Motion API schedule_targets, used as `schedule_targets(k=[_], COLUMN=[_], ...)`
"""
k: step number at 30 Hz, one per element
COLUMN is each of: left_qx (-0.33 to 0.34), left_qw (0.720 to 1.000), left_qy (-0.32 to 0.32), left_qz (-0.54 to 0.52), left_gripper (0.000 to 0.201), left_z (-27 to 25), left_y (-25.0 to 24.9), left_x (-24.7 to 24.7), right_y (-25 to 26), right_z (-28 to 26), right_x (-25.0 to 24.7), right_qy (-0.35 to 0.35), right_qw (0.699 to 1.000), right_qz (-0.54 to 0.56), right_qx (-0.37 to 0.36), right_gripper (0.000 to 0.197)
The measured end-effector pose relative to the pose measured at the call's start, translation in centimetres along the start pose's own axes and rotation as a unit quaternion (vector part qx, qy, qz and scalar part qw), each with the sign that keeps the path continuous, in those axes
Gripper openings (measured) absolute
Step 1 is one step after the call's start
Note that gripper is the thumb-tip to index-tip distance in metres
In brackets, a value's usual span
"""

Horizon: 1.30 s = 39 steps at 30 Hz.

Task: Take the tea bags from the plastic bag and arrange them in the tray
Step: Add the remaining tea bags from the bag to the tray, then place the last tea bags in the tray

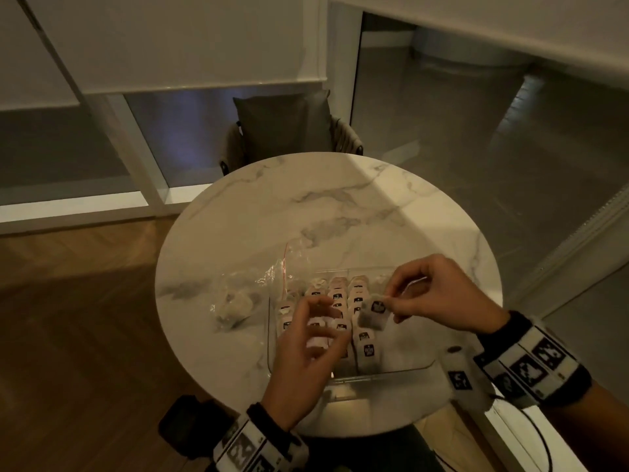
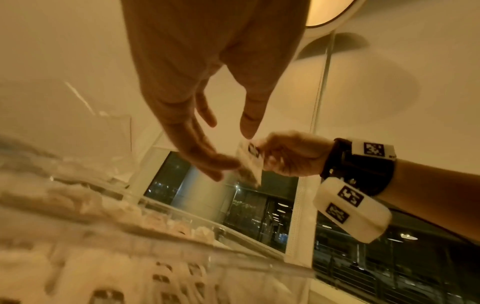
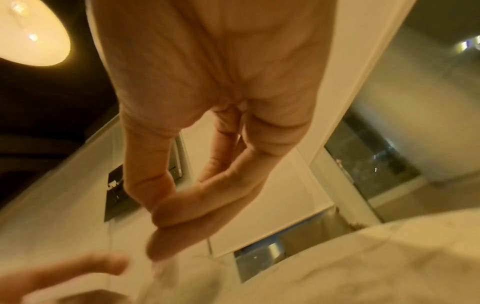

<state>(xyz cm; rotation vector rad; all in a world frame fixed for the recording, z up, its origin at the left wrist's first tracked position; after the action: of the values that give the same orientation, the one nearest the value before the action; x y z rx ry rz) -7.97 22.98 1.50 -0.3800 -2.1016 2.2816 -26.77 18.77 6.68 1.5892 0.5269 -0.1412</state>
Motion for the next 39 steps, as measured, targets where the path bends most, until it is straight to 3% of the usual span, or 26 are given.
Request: schedule_targets(k=[2,5,10,12,14,18,21,24,27,31,33,36,38,39], left_qx=[0.044,0.097,0.085,0.064,0.058,0.067,0.061,0.05,0.045,0.06,0.067,0.09,0.116,0.126], left_qw=[0.996,0.98,0.97,0.97,0.964,0.939,0.897,0.856,0.872,0.894,0.902,0.92,0.937,0.946], left_qy=[-0.038,-0.1,-0.139,-0.127,-0.098,-0.028,0.012,0.012,-0.02,-0.058,-0.068,-0.078,-0.062,-0.059], left_qz=[0.069,0.145,0.181,0.198,0.239,0.335,0.437,0.514,0.486,0.44,0.421,0.373,0.325,0.292], left_gripper=[0.026,0.025,0.015,0.011,0.021,0.029,0.045,0.065,0.069,0.074,0.075,0.072,0.072,0.071], left_z=[0.2,0.9,2.1,2.6,3.2,4.3,5.1,5.8,5.6,4.2,3.8,2.9,2.0,1.5], left_y=[-1.0,-2.3,-1.6,-1.2,-1.1,-0.7,0.1,0.7,0.2,-1.1,-1.4,-2.7,-3.8,-4.2], left_x=[-2.1,-5.7,-11.0,-11.6,-11.1,-8.6,-7.1,-6.8,-7.3,-8.1,-8.3,-8.0,-7.3,-7.4], right_y=[-0.3,-2.5,-6.4,-7.4,-8.2,-9.9,-9.6,-6.4,-1.3,4.2,5.0,2.5,0.7,0.5], right_z=[0.5,2.2,5.4,6.4,7.3,8.4,8.6,8.6,8.4,8.7,10.1,13.0,14.6,15.2], right_x=[-2.5,-4.6,-4.2,-3.3,-2.6,-2.0,-2.5,-2.7,0.3,8.9,13.3,18.4,20.2,20.7], right_qy=[-0.042,-0.045,0.01,0.032,0.044,0.058,0.055,0.025,0.042,0.158,0.207,0.297,0.346,0.354], right_qw=[0.993,0.973,0.948,0.942,0.933,0.923,0.923,0.934,0.958,0.958,0.942,0.899,0.863,0.868], right_qz=[-0.106,-0.223,-0.317,-0.333,-0.354,-0.376,-0.375,-0.355,-0.276,-0.185,-0.22,-0.315,-0.367,-0.349], right_qx=[-0.03,-0.037,0.021,0.029,0.032,0.058,0.069,0.023,-0.068,-0.15,-0.149,-0.065,-0.023,-0.022], right_gripper=[0.013,0.015,0.014,0.016,0.016,0.018,0.015,0.011,0.007,0.023,0.026,0.02,0.036,0.043])
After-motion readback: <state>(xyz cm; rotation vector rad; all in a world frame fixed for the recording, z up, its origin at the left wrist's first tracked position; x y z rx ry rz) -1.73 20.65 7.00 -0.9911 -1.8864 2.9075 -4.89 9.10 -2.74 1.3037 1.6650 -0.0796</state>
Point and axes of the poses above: each hand's wrist, its own z-axis towards the middle knuckle, its own x-axis out of the palm, y = z × x, the point moved 9 cm from there along z, towards the middle knuckle, and after that the axes turned 7 degrees about z, right-handed, at the moved point
